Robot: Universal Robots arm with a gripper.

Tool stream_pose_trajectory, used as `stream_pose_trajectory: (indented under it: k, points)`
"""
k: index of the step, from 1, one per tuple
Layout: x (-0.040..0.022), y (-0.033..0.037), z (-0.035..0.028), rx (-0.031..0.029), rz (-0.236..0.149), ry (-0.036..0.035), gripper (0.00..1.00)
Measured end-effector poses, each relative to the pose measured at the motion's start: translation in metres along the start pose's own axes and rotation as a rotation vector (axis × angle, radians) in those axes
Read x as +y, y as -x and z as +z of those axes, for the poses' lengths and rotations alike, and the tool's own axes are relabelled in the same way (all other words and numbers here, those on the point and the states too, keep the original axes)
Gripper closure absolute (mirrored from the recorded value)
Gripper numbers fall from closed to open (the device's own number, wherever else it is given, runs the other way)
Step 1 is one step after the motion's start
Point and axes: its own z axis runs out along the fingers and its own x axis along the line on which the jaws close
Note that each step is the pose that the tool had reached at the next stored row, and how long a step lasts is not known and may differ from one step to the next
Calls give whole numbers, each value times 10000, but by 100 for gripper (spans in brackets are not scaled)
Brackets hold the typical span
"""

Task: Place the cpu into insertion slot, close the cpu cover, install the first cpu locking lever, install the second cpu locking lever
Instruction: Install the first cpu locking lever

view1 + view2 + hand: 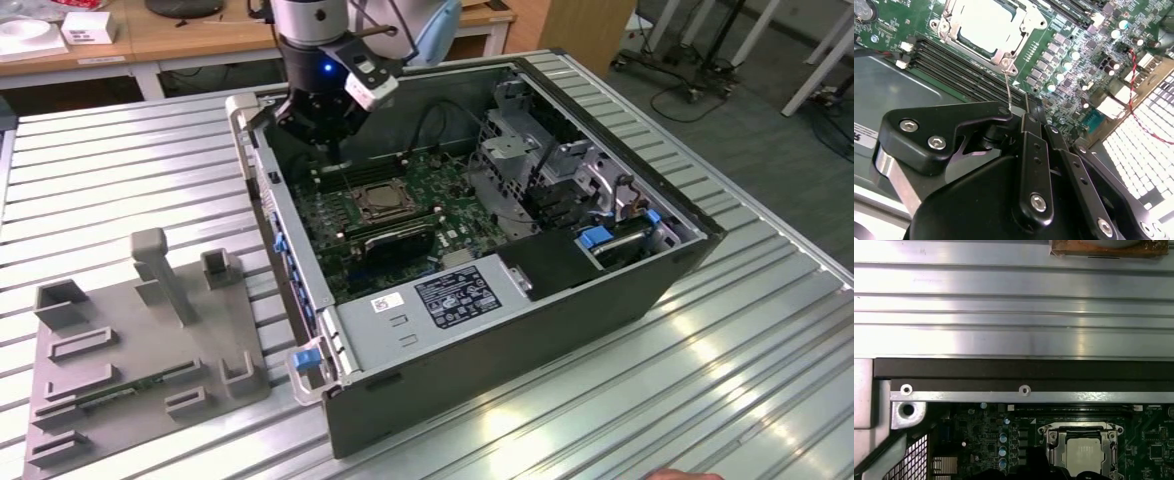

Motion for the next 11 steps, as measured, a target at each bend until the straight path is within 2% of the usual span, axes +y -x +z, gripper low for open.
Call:
stream_pose_trajectory:
  k: [7,11]
  points:
    - [1,-83,-1,-104,-2,1,89]
    - [10,-97,11,-137,-2,2,89]
